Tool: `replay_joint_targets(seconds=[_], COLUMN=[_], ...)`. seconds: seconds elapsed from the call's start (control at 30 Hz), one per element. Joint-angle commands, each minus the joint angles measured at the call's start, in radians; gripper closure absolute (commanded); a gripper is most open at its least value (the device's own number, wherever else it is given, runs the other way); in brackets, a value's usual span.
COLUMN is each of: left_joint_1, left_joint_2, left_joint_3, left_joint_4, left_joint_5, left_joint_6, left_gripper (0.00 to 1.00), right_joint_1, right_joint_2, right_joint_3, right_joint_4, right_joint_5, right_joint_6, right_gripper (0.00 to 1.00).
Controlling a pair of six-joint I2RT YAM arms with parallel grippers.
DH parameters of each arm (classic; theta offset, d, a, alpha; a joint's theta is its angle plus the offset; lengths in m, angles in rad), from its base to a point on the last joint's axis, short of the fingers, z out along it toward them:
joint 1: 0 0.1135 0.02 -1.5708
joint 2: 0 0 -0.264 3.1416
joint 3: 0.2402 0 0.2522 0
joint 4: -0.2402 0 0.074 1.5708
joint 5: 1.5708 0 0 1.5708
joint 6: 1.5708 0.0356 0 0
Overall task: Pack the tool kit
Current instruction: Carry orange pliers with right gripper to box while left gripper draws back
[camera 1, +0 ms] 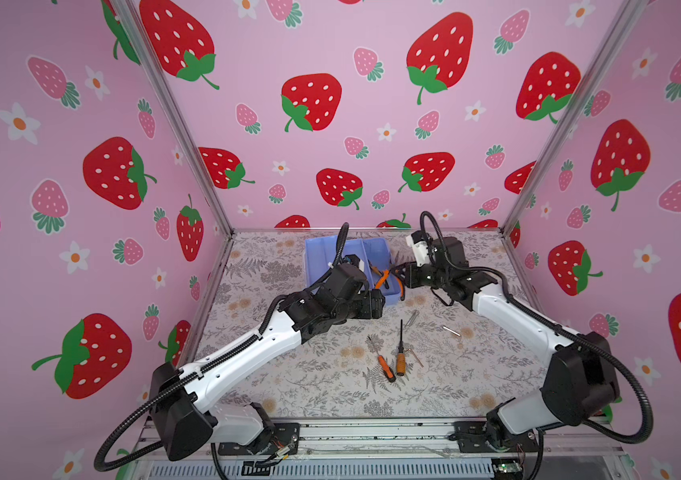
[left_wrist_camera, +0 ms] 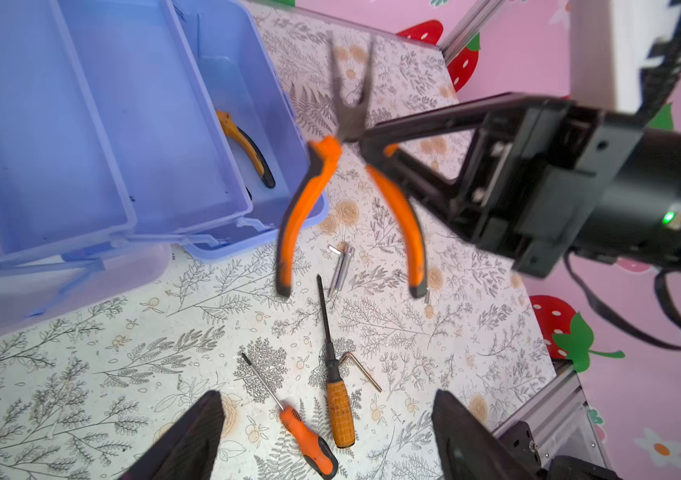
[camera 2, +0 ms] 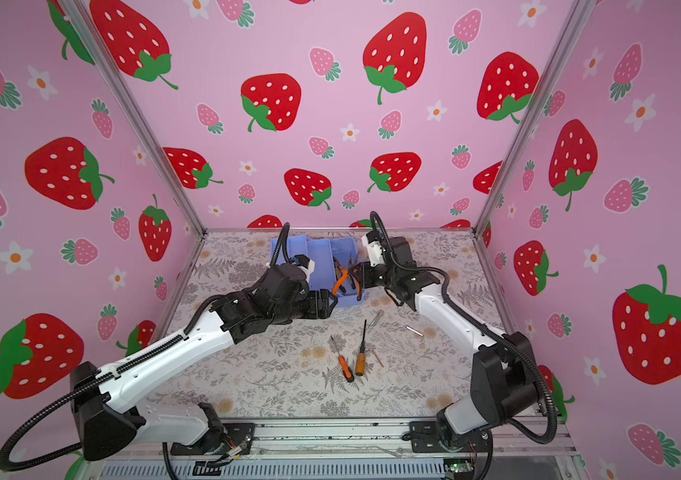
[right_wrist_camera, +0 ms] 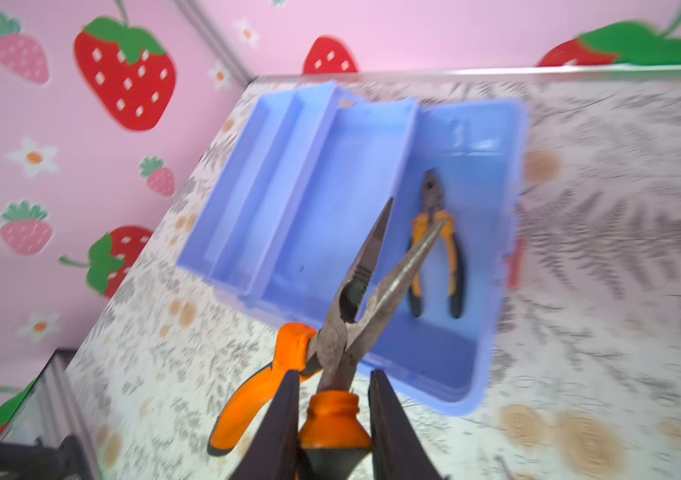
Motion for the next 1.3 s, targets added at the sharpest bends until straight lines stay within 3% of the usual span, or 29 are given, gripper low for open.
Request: replay_joint_targets(seconds=[0.0,0.2,0.5,0.87,1.13,1.27], left_joint_1=[0.053,0.145,0.177,0.22,0.254,0.257], left_joint_2=[-0.05,-0.097,-0.112,-0.133,-0.119,-0.098], left_joint_3=[-0.068,-0.168,-0.246,-0.302,-0.316,-0.308], left_joint_4=[-0.006,-0.008,-0.005,-0.011,-0.002,0.001], left_joint_5=[-0.007,0.05,0.058,0.075,0.11,0.121], left_joint_6=[-0.027,-0.071,-0.081,-0.078,-0.081,-0.084], left_gripper=[0.18,0.18,0.18,0.18,0.18,0.18], right_joint_1=[-0.018,-0.013,0.14,0.191,0.2,0.207], right_joint_2=[0.028,0.205,0.494,0.874,0.99,1.025], right_joint_3=[0.078,0.263,0.54,0.999,1.086,1.083], right_joint_4=[-0.094,-0.178,-0.316,-0.49,-0.504,-0.493], right_joint_5=[0.095,0.251,0.618,0.971,0.873,0.75], right_joint_6=[-0.095,-0.153,-0.254,-0.319,-0.282,-0.258], right_gripper=[1.0,1.0,1.0,1.0,1.0,1.0])
